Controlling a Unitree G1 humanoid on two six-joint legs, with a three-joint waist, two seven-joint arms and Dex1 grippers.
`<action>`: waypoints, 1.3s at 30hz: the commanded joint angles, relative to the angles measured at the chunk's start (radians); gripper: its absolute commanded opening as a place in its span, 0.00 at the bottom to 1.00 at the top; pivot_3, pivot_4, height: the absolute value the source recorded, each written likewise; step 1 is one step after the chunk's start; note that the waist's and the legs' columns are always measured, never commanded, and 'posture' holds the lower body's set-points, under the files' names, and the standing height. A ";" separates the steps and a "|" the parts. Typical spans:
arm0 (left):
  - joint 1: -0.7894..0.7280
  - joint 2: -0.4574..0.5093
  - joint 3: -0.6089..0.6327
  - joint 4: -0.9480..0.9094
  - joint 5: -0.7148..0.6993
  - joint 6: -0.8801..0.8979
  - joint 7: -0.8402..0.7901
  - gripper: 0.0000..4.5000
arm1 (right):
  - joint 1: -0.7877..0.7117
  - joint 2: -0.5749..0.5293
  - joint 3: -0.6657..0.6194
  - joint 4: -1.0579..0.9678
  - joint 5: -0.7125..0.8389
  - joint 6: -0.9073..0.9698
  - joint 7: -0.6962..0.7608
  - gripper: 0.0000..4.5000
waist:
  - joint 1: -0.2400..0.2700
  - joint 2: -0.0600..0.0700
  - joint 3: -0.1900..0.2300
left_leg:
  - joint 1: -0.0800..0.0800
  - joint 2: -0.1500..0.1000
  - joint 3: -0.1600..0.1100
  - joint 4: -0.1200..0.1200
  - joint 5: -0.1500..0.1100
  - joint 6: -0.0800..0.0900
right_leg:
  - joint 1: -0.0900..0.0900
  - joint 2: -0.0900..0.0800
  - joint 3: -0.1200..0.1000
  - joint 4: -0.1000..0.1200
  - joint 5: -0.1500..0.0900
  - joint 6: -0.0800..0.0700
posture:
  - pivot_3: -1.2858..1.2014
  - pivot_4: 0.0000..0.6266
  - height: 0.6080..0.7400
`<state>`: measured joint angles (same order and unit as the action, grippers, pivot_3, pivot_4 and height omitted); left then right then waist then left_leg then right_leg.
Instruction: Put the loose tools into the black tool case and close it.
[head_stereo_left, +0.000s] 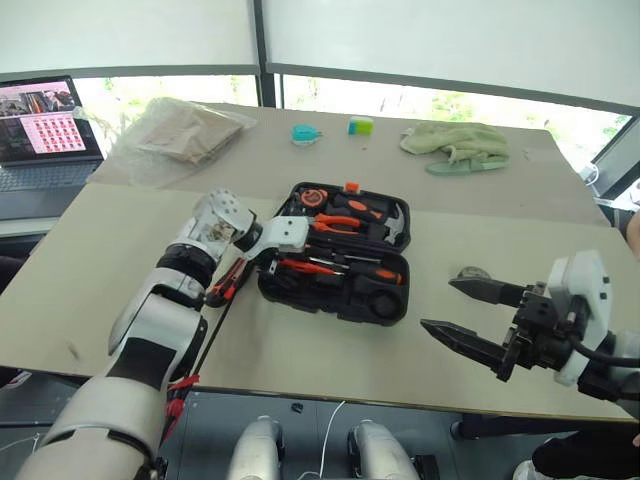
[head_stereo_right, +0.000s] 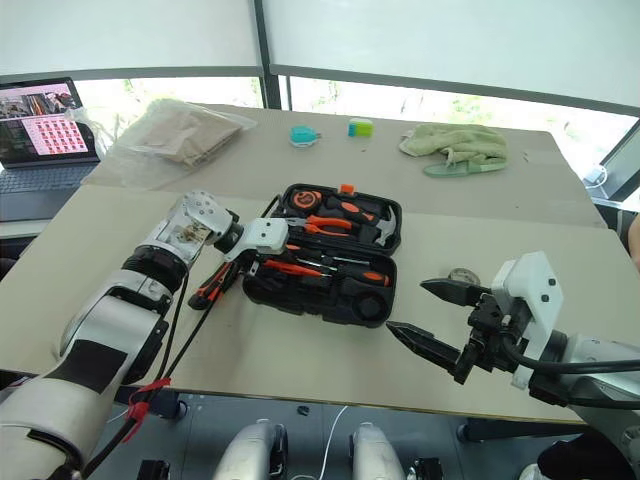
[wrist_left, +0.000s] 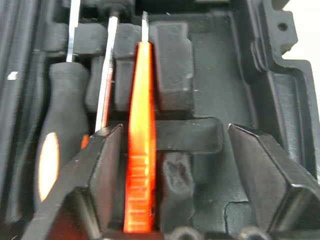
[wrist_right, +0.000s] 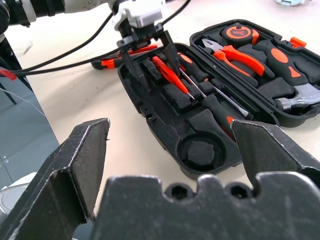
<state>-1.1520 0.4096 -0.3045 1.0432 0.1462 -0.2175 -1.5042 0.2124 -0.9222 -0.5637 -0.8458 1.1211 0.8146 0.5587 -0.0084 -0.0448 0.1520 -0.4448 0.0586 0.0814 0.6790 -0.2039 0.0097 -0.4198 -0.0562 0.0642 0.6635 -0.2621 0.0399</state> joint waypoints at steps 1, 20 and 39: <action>-0.034 0.020 0.066 -0.027 -0.065 -0.024 -0.012 0.59 | 0.005 0.004 -0.018 -0.026 0.009 -0.025 -0.007 1.00 | -0.001 0.000 0.000 | 0.000 0.000 0.000 0.000 0.000 0.000 | 0.000 0.000 0.000 0.000 0.000 0.000 | 0.52 0.24 1.00; 0.077 0.004 0.090 -0.033 -0.076 -0.067 0.071 0.02 | 0.010 0.009 -0.008 -0.020 0.003 -0.026 -0.016 1.00 | -0.001 0.000 0.000 | 0.000 0.000 0.000 0.000 0.000 0.000 | 0.000 0.000 0.000 0.000 0.000 0.000 | 0.52 0.24 1.00; 0.100 -0.011 0.111 -0.047 -0.121 -0.100 0.032 0.02 | 0.038 0.006 -0.035 -0.032 0.029 -0.023 -0.018 1.00 | -0.002 0.000 0.000 | 0.000 0.000 0.000 0.000 0.000 0.000 | 0.000 0.000 0.000 0.000 0.000 0.000 | 0.52 0.24 1.00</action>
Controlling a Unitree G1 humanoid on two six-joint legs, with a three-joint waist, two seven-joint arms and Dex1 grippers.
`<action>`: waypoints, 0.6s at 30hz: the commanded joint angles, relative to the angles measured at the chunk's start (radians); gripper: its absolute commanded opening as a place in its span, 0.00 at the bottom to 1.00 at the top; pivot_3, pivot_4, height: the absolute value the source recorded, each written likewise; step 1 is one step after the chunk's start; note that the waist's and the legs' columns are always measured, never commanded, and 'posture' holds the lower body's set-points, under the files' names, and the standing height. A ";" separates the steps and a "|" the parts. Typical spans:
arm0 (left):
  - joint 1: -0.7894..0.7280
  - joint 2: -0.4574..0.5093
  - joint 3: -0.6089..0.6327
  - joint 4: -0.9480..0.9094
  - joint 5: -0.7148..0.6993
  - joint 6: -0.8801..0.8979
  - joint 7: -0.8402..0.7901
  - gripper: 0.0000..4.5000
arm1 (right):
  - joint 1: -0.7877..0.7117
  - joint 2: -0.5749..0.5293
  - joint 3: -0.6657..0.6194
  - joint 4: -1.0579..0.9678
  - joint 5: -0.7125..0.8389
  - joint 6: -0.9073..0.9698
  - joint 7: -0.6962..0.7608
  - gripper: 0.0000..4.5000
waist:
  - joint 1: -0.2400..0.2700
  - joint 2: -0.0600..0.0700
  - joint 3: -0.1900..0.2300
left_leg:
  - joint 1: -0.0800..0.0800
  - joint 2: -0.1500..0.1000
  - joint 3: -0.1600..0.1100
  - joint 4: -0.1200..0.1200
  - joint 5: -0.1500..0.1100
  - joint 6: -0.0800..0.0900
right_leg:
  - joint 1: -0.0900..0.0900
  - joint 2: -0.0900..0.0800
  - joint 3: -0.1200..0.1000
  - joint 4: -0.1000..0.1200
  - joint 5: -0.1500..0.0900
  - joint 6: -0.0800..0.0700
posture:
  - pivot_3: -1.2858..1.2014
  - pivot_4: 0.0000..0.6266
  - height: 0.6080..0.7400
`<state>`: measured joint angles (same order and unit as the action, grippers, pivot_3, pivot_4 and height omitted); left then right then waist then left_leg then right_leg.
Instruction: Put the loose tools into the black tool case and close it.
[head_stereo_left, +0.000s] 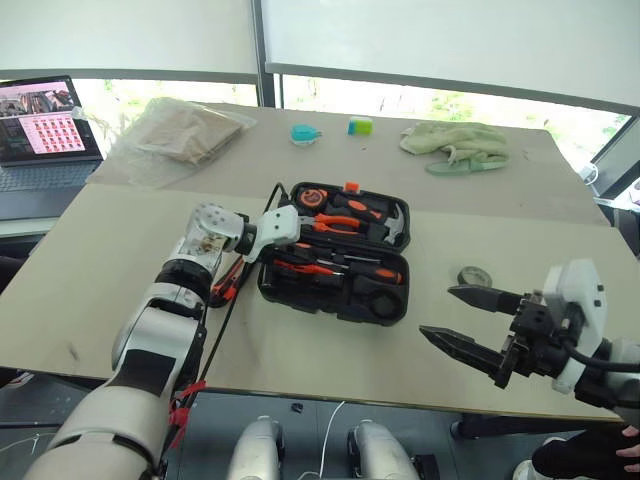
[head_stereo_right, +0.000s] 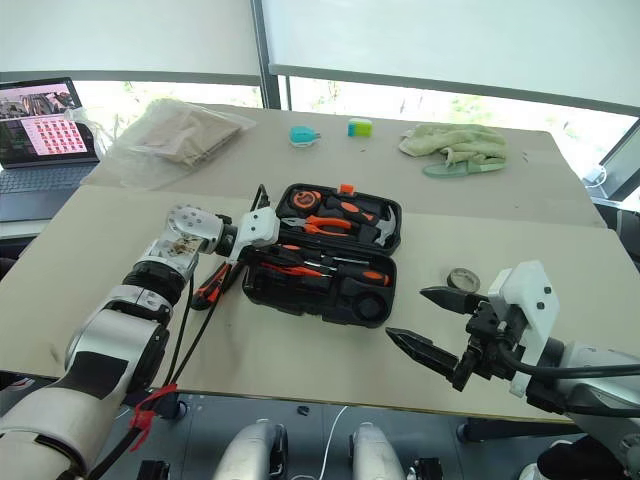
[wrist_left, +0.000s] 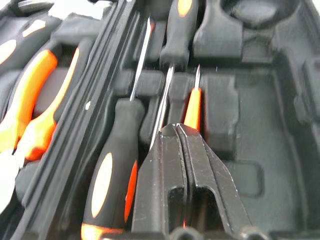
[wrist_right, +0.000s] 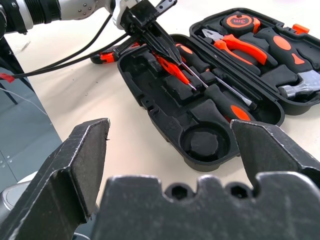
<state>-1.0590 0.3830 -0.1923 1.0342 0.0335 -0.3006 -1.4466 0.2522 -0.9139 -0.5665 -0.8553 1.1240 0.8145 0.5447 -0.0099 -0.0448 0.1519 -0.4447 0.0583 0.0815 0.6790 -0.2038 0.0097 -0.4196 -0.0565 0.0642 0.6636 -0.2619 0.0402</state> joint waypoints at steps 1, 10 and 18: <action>0.008 0.018 -0.005 -0.032 0.004 -0.030 -0.014 0.02 | -0.003 -0.002 -0.030 -0.023 0.025 -0.023 -0.007 1.00 | -0.001 0.000 0.000 | 0.000 0.000 0.000 0.000 0.000 0.000 | 0.000 0.000 0.000 0.000 0.000 0.000 | 0.52 0.24 1.00; -0.021 -0.006 -0.018 0.051 0.067 -0.067 0.092 0.02 | -0.009 -0.001 -0.022 -0.024 0.033 -0.024 -0.018 1.00 | 0.002 0.000 0.000 | 0.000 0.000 0.000 0.000 0.000 0.000 | 0.000 0.000 0.000 0.000 0.000 0.000 | 0.52 0.24 1.00; -0.026 -0.010 -0.025 0.097 0.081 -0.087 0.117 0.02 | -0.009 -0.002 -0.019 -0.025 0.048 -0.024 -0.037 1.00 | 0.000 0.000 0.000 | 0.000 0.000 0.000 0.000 0.000 0.000 | 0.000 0.000 0.000 0.000 0.000 0.000 | 0.52 0.24 1.00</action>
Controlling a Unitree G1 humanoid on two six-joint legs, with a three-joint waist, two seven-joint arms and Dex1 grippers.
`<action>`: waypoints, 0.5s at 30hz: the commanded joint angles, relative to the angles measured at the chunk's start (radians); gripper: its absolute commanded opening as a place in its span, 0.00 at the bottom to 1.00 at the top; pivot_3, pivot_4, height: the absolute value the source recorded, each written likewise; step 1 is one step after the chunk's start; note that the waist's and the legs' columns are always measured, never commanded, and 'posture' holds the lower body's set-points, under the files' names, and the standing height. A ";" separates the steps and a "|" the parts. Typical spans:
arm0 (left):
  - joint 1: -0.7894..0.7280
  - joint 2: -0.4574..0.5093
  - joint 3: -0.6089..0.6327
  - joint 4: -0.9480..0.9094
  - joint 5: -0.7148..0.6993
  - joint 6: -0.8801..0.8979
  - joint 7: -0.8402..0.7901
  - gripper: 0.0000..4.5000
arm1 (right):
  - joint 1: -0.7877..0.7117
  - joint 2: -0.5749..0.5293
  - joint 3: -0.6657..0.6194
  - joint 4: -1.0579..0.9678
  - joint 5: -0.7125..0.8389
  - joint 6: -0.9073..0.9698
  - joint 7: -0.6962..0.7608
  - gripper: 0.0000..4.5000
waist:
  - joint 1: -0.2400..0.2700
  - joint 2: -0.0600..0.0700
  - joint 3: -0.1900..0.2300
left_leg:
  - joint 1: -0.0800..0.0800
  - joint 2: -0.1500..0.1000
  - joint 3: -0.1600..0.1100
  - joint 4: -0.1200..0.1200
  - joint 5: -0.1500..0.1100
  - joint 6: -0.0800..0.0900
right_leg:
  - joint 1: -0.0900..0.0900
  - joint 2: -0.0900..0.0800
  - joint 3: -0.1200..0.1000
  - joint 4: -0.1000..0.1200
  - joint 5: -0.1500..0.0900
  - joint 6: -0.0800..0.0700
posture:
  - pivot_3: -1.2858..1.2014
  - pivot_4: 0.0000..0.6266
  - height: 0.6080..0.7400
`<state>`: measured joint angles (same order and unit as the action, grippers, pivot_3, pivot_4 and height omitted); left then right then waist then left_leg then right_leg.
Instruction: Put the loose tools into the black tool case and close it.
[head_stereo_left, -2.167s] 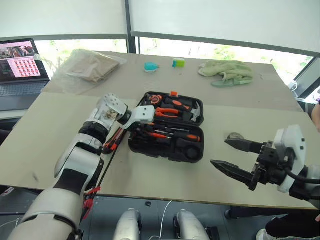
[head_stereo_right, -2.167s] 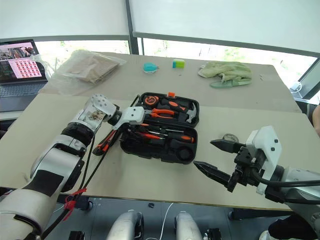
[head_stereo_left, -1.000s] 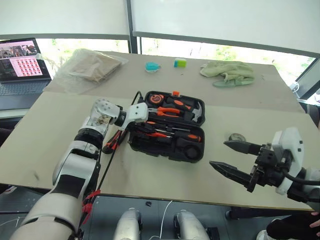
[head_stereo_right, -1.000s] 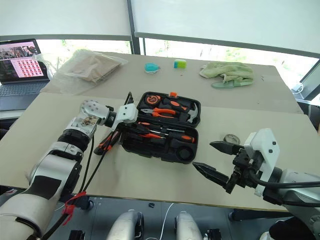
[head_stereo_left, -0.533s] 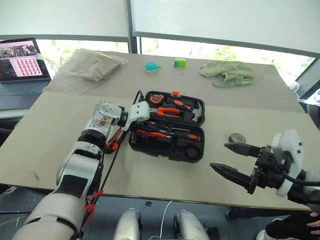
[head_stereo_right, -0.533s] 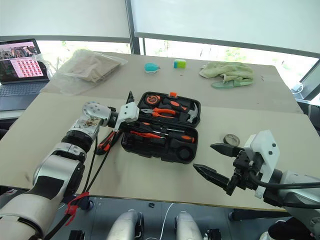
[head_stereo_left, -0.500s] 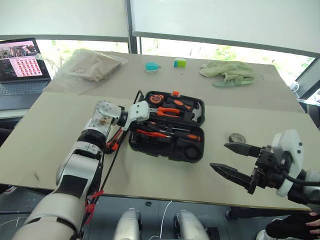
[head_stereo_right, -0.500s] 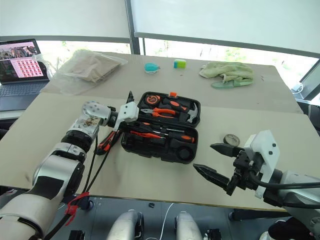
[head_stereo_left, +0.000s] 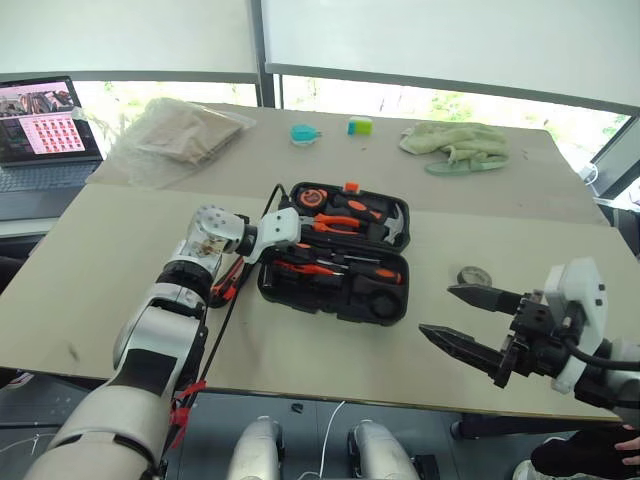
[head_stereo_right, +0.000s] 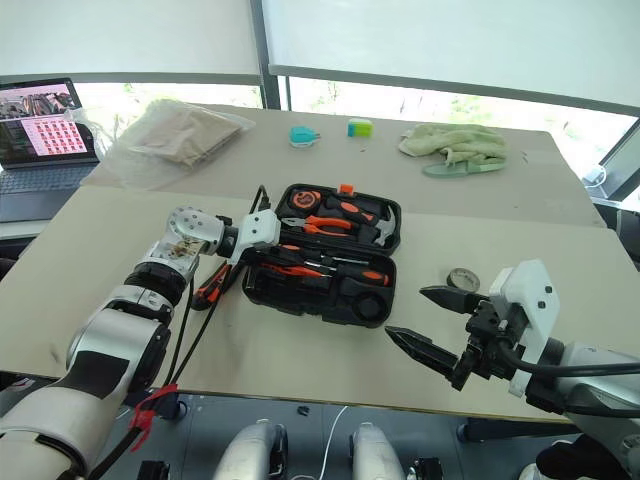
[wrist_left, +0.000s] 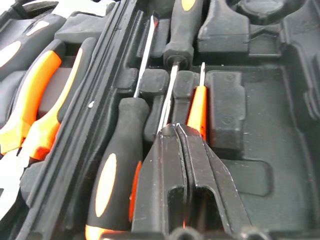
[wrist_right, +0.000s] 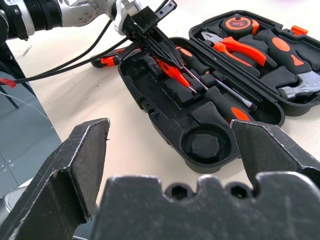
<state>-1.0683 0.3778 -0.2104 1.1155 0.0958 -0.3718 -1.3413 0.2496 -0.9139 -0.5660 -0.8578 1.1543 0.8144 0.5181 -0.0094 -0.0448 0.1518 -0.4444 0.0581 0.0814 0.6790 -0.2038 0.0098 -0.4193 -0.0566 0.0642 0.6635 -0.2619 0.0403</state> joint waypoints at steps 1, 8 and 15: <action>-0.015 -0.005 -0.009 0.019 0.021 -0.019 0.012 0.02 | -0.007 0.000 -0.020 -0.022 0.021 -0.024 -0.014 1.00 | 0.000 0.000 0.000 | 0.000 0.000 0.000 0.000 0.000 0.000 | 0.000 0.000 0.000 0.000 0.000 0.000 | 0.52 0.24 1.00; -0.029 -0.007 0.059 -0.035 -0.077 0.023 -0.069 0.02 | 0.006 0.000 -0.026 -0.031 0.032 -0.024 -0.022 1.00 | -0.001 0.000 0.000 | 0.000 0.000 0.000 0.000 0.000 0.000 | 0.000 0.000 0.000 0.000 0.000 0.000 | 0.52 0.24 1.00; 0.014 0.014 0.013 -0.038 -0.014 -0.044 -0.051 0.02 | 0.025 0.001 -0.034 -0.038 0.029 -0.029 -0.017 1.00 | -0.001 0.000 0.000 | 0.000 0.000 0.000 0.000 0.000 0.000 | 0.000 0.000 0.000 0.000 0.000 0.000 | 0.52 0.24 1.00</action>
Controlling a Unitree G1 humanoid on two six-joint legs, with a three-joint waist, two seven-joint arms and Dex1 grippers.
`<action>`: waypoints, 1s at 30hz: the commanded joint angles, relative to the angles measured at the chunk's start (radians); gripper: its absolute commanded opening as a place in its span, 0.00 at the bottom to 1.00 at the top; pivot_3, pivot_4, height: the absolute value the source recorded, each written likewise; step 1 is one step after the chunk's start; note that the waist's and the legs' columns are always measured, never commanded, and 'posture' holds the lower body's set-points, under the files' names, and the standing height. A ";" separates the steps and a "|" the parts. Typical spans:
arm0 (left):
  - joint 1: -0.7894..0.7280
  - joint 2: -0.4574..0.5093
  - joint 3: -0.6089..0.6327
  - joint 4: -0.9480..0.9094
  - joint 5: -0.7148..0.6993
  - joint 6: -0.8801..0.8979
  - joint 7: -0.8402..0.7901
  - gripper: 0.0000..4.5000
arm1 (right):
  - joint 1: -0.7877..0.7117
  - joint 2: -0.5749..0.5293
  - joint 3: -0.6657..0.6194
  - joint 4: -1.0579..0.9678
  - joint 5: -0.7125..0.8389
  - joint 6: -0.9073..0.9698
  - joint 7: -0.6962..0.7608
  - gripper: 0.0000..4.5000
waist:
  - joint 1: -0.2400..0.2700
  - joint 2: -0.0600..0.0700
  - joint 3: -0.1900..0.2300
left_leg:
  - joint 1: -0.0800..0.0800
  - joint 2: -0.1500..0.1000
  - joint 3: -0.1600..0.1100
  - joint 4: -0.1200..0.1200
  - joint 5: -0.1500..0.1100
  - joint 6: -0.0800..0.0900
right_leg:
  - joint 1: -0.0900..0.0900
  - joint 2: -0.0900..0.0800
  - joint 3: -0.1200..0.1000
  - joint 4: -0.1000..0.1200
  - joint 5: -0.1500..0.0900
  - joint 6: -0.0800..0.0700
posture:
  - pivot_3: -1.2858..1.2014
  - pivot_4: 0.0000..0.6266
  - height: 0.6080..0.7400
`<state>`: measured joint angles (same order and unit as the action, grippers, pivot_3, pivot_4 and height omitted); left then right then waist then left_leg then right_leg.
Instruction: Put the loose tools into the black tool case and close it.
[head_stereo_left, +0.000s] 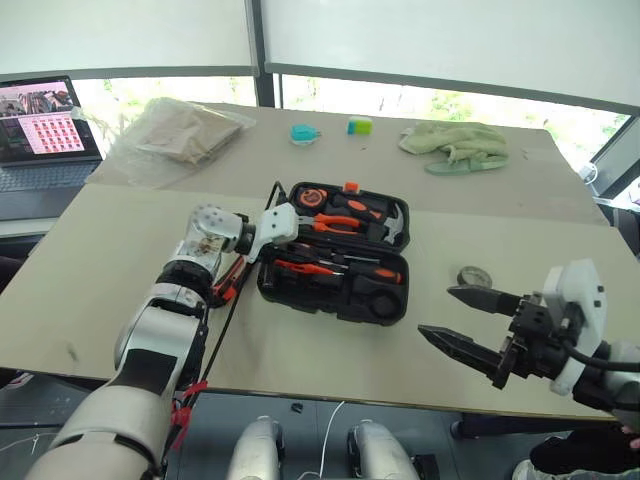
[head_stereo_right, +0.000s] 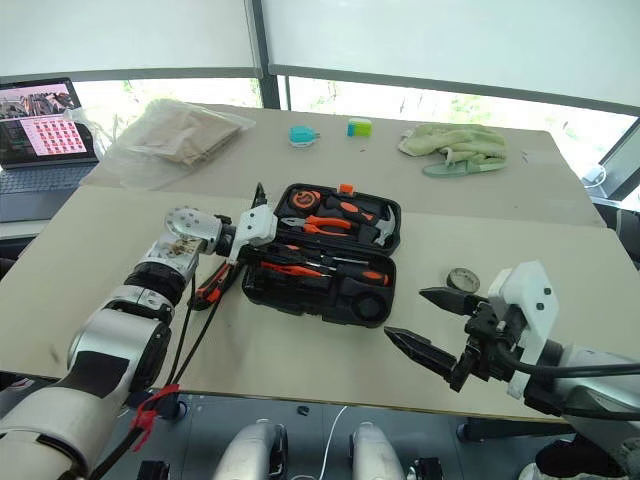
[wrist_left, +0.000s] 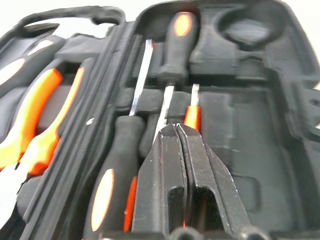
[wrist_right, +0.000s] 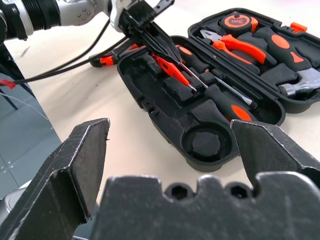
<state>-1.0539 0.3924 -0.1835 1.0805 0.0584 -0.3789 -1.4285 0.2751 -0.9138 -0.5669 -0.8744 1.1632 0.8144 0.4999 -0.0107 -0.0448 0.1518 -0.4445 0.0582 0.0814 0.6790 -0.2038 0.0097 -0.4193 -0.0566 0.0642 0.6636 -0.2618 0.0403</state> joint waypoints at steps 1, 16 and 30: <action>-0.001 -0.003 -0.016 0.004 0.030 -0.042 0.045 0.02 | 0.000 0.000 -0.033 -0.021 0.020 -0.030 0.001 1.00 | 0.000 0.000 0.000 | 0.000 0.000 0.000 0.000 0.000 0.000 | 0.000 0.000 0.000 0.000 0.000 0.000 | 0.52 0.24 1.00; -0.005 -0.022 -0.028 0.062 0.065 -0.077 0.115 0.02 | -0.011 -0.005 -0.032 -0.018 0.038 -0.030 -0.015 1.00 | 0.001 0.000 0.000 | 0.001 0.000 0.000 0.000 0.000 0.000 | 0.001 0.000 0.000 0.000 0.000 0.000 | 0.52 0.24 1.00; 0.343 0.395 0.246 -0.608 -0.194 0.545 0.041 0.74 | -0.236 -0.084 0.198 0.148 -0.178 -0.078 0.155 1.00 | -0.019 0.001 0.000 | 0.001 0.003 0.000 -0.001 0.000 0.000 | -0.001 0.001 0.001 0.000 0.000 0.000 | 0.52 0.24 1.00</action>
<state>-0.8031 0.7043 -0.0254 0.6631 -0.0715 0.0097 -1.4021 0.0840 -0.9801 -0.4039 -0.7637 1.0291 0.7790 0.5946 -0.0302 -0.0442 0.1513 -0.4432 0.0622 0.0814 0.6779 -0.2039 0.0097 -0.4210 -0.0554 0.0655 0.6640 -0.2617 0.0399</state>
